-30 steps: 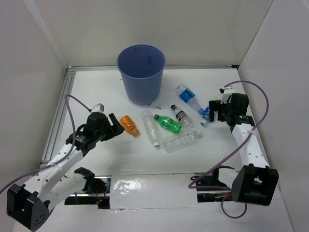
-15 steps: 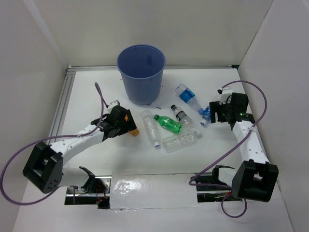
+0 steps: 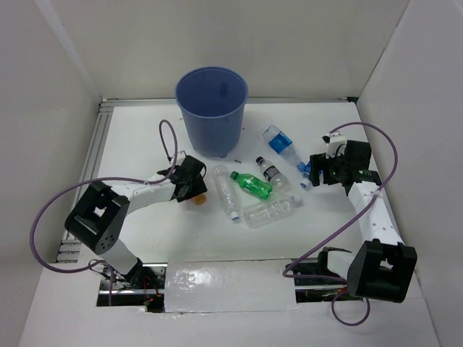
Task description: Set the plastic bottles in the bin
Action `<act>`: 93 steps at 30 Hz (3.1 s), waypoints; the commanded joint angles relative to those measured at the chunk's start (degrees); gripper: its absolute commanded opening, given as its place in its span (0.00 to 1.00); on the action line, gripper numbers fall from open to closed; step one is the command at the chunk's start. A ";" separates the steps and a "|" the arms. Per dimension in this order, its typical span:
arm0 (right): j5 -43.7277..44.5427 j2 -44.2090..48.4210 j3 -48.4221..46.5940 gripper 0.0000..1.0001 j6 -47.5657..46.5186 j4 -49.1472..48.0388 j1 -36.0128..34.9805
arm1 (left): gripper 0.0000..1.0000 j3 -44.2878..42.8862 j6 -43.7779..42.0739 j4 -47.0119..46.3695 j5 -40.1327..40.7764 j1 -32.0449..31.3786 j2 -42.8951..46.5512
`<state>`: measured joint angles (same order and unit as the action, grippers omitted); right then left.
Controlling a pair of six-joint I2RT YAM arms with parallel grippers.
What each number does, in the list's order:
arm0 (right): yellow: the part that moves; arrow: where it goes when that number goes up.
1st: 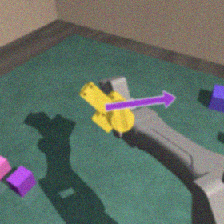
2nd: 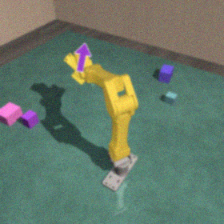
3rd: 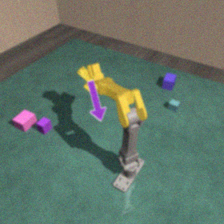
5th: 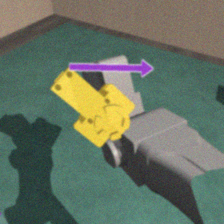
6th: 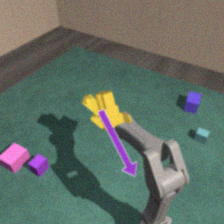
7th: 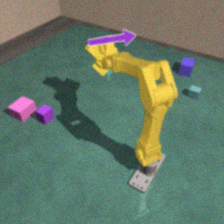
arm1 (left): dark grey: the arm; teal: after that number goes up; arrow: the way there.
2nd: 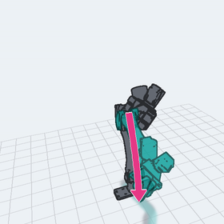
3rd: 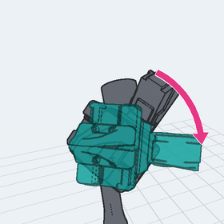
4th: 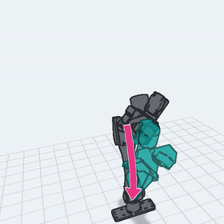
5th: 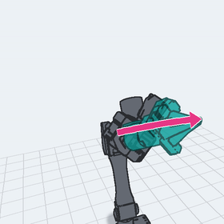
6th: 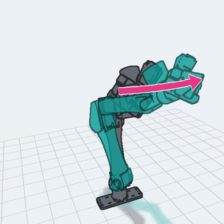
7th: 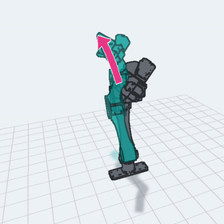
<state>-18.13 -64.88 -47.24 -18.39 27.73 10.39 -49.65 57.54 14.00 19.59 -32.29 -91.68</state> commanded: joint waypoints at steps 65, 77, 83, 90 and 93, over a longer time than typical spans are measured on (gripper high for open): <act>-19.65 -4.48 0.78 0.14 -63.26 20.15 -29.11 | 1.00 3.84 2.57 9.20 1.42 -16.31 30.33; -19.52 -4.41 -24.89 0.18 -17.34 -18.29 -32.71 | 1.00 8.52 4.34 -2.30 -4.82 -16.84 25.16; -13.62 -27.00 -48.45 0.31 -9.30 -31.04 -37.99 | 1.00 5.97 1.97 -3.98 -4.92 -17.45 21.89; -13.08 -51.20 -77.80 0.85 -3.86 -21.06 -38.61 | 1.00 4.13 1.96 -5.91 -2.90 -17.45 17.60; -12.46 -53.33 -82.04 1.00 0.80 -20.34 -37.12 | 1.00 1.75 1.44 -6.44 -2.37 -17.45 13.83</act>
<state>-31.77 -118.78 -124.09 -24.29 6.37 -27.75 -44.47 60.01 11.03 15.62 -49.45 -75.05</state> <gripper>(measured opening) 0.985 0.995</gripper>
